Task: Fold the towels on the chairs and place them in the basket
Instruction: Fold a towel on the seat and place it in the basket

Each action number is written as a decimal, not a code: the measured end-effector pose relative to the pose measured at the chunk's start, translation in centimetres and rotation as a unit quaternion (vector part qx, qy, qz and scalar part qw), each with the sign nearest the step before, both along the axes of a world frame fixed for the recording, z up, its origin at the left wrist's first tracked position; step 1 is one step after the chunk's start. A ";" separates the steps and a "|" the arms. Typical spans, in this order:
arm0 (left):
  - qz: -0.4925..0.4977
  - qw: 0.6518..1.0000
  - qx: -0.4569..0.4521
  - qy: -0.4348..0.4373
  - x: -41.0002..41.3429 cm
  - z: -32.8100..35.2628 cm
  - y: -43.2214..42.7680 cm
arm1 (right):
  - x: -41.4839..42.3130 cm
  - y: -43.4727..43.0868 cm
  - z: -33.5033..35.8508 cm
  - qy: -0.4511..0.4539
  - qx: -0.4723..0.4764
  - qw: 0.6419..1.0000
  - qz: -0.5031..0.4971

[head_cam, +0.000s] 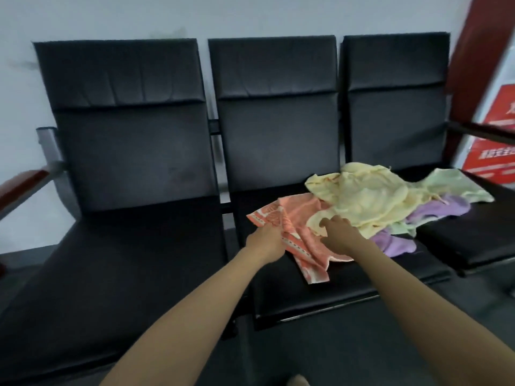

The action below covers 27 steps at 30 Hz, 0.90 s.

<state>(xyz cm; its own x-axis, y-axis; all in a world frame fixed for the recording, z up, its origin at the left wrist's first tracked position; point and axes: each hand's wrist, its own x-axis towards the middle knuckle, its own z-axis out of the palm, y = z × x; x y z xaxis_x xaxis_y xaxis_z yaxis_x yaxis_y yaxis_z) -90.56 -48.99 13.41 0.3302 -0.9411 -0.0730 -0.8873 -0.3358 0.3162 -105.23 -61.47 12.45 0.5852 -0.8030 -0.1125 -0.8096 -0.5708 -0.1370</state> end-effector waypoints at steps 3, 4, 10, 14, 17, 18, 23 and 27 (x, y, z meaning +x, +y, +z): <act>-0.030 0.999 -0.006 0.035 -1.6 -2.2 -4.5 | -0.8 -3.3 -2.4 -0.003 0.004 0.999 -0.046; -0.037 0.999 -0.011 0.035 -2.1 -2.9 -5.7 | -1.0 -4.3 -3.1 -0.008 0.002 0.998 -0.058; -0.083 0.993 0.080 0.008 -2.5 -9.6 -8.9 | -1.4 -8.6 -5.7 -0.043 -0.057 0.992 -0.101; -0.084 0.994 0.066 -0.001 -2.0 -10.9 -9.0 | -1.4 -9.5 -5.6 -0.035 -0.095 0.990 -0.101; -0.085 0.995 0.058 0.009 -1.8 -10.7 -8.9 | -1.2 -9.0 -4.5 -0.204 -0.164 0.960 -0.101; -0.079 0.995 0.045 0.034 -1.7 -10.5 -8.7 | -1.1 -8.4 -3.6 -0.287 -0.187 0.936 -0.079; 0.005 0.851 -0.193 0.489 -1.5 -6.3 -6.4 | -1.4 -3.8 0.8 -0.397 -0.166 0.887 0.165; -0.062 0.850 -0.220 0.475 -1.4 -3.6 -5.1 | -2.0 -1.8 0.1 -0.420 0.022 0.901 0.108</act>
